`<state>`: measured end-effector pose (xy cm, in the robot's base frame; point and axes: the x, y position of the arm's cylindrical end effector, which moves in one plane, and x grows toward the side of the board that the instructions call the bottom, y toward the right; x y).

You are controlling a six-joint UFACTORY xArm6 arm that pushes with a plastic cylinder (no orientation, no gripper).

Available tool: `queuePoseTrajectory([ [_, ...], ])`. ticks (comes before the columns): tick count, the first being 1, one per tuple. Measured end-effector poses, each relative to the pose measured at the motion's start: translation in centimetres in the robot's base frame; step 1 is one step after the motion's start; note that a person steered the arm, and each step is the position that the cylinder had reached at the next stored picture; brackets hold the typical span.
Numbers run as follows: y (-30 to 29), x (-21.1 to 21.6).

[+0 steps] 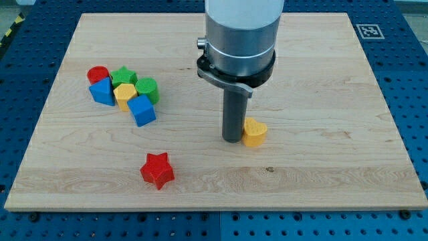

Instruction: Slightly move the blue cube below the yellow hexagon

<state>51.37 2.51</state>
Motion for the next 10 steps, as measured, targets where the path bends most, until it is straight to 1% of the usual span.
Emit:
queuePoseTrajectory([
  [1,-1.9,1.0],
  [2,-6.6,-0.5],
  [4,-11.8,-4.7],
  [5,-11.1,-2.3],
  [6,-15.8,-2.2],
  [8,-22.2,2.8],
  [9,-24.8,2.8],
  [10,-26.1,2.7],
])
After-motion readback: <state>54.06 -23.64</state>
